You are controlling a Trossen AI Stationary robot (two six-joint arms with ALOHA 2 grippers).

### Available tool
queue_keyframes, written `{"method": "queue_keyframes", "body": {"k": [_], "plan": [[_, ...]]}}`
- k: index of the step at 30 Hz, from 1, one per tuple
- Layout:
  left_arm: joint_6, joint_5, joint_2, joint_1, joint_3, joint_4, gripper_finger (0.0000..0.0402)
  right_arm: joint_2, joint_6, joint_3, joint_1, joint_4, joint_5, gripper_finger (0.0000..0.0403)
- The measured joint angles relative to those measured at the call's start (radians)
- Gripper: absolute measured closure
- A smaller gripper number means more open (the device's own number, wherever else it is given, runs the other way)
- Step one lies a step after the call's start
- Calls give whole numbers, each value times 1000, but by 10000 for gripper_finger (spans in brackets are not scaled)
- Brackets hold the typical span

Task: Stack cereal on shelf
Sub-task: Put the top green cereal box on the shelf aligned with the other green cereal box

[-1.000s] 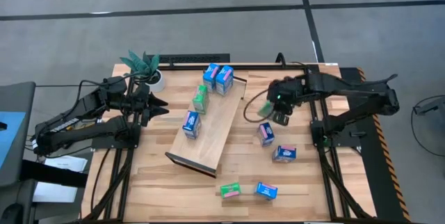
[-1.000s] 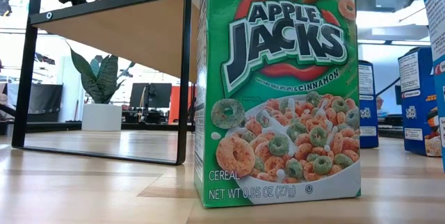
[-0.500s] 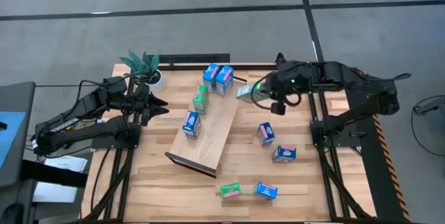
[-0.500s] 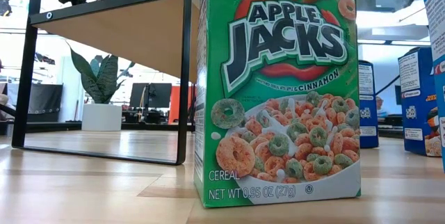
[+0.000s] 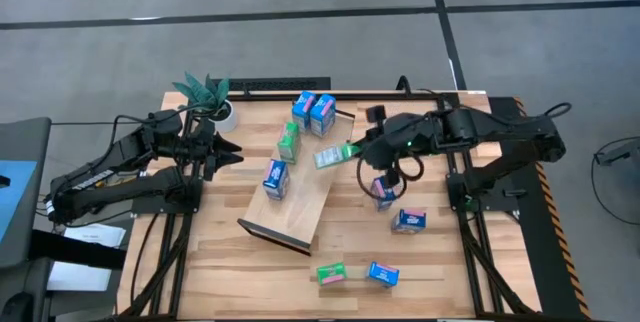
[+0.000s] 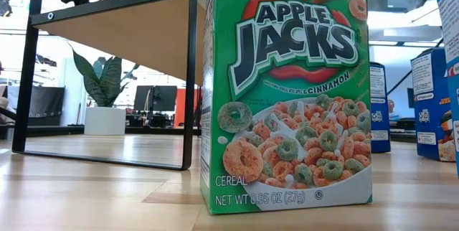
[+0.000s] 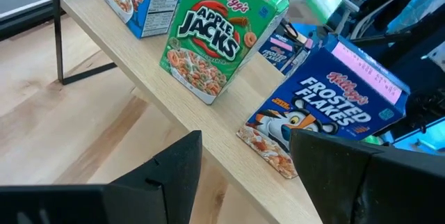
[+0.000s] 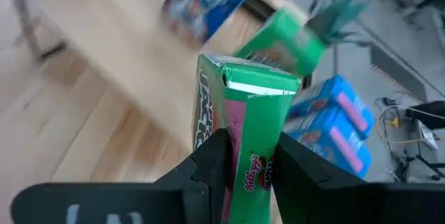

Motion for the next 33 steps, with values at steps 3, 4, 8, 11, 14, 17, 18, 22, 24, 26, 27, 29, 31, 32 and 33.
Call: {"method": "queue_keyframes", "body": {"k": [3, 4, 8, 11, 14, 17, 18, 22, 24, 26, 27, 29, 31, 32, 33], "plan": [[-6, 0, 0, 0, 0, 0, 196, 25, -41, 2, 10, 35, 3, 285], [-7, 0, 0, 0, 0, 0, 196, 33, -50, -1, 9, 24, 3, 285], [-7, 0, 0, 0, 0, 0, 196, 66, -109, 0, 1, 35, 6, 285], [-8, -6, 0, 0, 0, 0, 196, 105, -174, 2, -7, 44, 12, 285], [-9, -7, 0, 0, 0, -1, 196, 137, -236, -1, -8, 49, 69, 285], [-16, -7, 0, 0, 0, -1, 196, 148, -301, 0, -7, 59, 98, 285], [-17, -8, 0, 0, 0, -1, 196, 154, -317, 1, -7, 75, 101, 285], [-18, -8, 0, 0, 0, -2, 196, 163, -332, 0, -7, 86, 101, 285], [-18, -7, 0, 0, 0, -2, 196, 160, -342, 1, -7, 90, 100, 285], [-18, -8, 0, 0, 0, -1, 196, 164, -376, 0, -7, 62, 100, 285], [-16, -11, 0, 1, 0, 0, 196, 165, -389, 1, -7, 74, 98, 285], [-12, -23, 0, 0, 0, -1, 196, 167, -405, 0, -7, 42, 90, 285], [-11, -27, 0, 0, 0, -1, 196, 177, -406, 2, -7, 42, 85, 284], [-11, -27, 0, 0, 0, -1, 196, 181, -406, 1, -7, 31, 84, 284], [-11, -28, 0, 0, 0, 0, 196, 184, -407, 0, -7, 15, 84, 283]]}}
